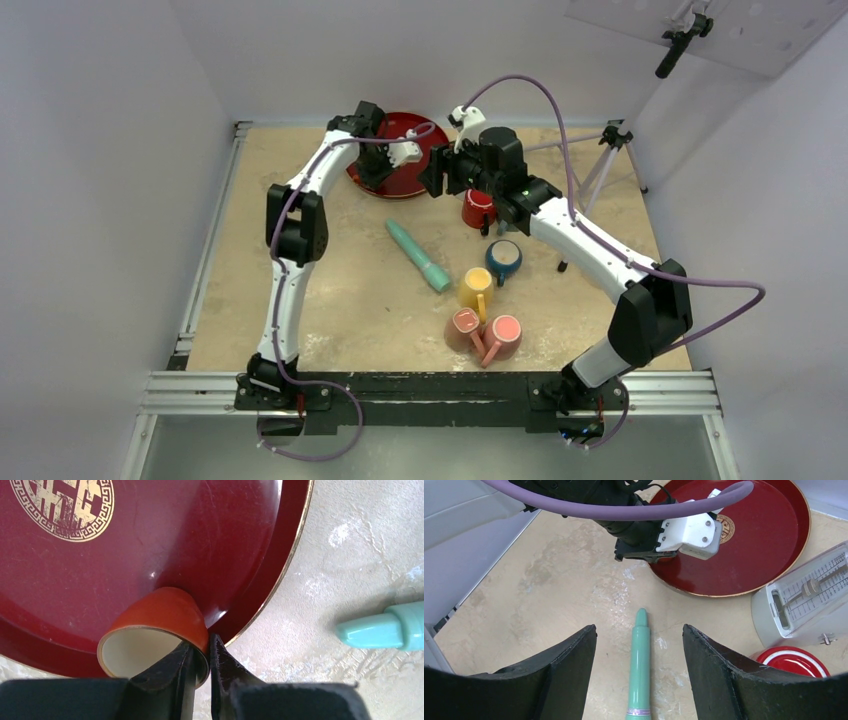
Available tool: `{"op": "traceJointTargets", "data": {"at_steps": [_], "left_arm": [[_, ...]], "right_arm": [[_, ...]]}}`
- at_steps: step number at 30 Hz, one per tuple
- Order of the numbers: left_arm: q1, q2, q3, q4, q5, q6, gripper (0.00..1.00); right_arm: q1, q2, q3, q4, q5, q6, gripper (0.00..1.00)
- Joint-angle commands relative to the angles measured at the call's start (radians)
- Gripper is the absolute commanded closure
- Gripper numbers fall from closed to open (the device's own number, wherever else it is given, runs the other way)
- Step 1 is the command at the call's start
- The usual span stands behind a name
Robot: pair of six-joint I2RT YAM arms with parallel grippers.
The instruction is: Turn the mug right side up
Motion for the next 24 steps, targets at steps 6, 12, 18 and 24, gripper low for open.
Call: {"op": "traceJointTargets", "data": {"at_steps": [6,12,18,24], "left_arm": [[-0.004,-0.108,0.008,0.093,0.05,-0.02,0.4],[-0.006,-0.229,0.007,0.086,0.188,-0.113,0.26],[-0.088,-0.258,-0.099,0.127,0.229,-0.167,0.38],[-0.125,-0.077,0.004,0.069,0.112,-0.162,0.39]], "right_arm": [[-0.002,-0.026,0.049,-0.024,0.018,-0.029,0.32],[-0.002,-0.08,0.014,-0.024,0.05,-0.03,0.32],[-0.013,-0.144,-0.052,-0.017,0.101,-0.03,0.32],[-0.019,-0.188,-0.074,-0.042,0.123,-0.029,0.32]]}}
